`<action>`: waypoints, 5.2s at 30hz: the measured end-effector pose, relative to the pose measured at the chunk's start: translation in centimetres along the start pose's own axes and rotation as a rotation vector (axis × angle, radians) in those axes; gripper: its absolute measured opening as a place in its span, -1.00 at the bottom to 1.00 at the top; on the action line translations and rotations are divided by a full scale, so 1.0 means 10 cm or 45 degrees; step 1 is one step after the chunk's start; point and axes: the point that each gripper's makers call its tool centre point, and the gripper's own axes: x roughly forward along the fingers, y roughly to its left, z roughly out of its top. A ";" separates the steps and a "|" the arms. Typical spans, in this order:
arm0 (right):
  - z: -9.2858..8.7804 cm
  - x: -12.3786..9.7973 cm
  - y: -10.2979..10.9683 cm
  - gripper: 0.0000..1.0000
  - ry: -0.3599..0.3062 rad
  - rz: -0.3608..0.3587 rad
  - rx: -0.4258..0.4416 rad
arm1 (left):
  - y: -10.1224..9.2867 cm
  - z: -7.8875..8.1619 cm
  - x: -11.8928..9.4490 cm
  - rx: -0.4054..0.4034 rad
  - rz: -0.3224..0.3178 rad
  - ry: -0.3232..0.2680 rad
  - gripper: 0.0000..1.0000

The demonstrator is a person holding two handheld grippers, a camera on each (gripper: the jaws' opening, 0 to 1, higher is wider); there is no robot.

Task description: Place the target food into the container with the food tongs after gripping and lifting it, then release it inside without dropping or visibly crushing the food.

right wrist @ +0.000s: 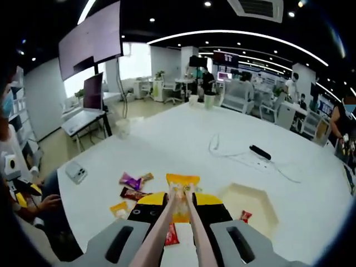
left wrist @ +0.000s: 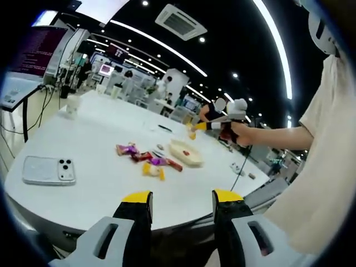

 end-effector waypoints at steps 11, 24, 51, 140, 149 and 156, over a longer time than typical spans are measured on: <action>0.00 -0.09 -0.44 -0.68 -0.043 -0.115 0.114 | 0.00 0.12 0.05 0.018 0.012 0.007 -0.16; 0.10 -0.10 -0.59 -0.68 -0.058 -0.140 0.108 | -0.03 0.08 0.09 0.024 0.000 0.015 -0.16; 0.07 0.00 -0.81 -0.66 0.000 -0.185 0.098 | 0.06 0.08 0.10 -0.003 0.013 0.002 -0.15; -0.52 -1.13 0.82 -0.50 -0.073 0.245 0.223 | -0.76 0.16 1.09 0.132 -0.196 0.095 -0.08; -0.55 -1.11 0.84 -0.50 -0.025 0.313 0.204 | -0.72 0.37 1.03 0.111 -0.096 -0.010 -0.09; -0.51 -1.07 0.91 -0.50 -0.032 0.337 0.189 | -0.68 0.31 0.93 0.102 -0.060 -0.016 -0.09</action>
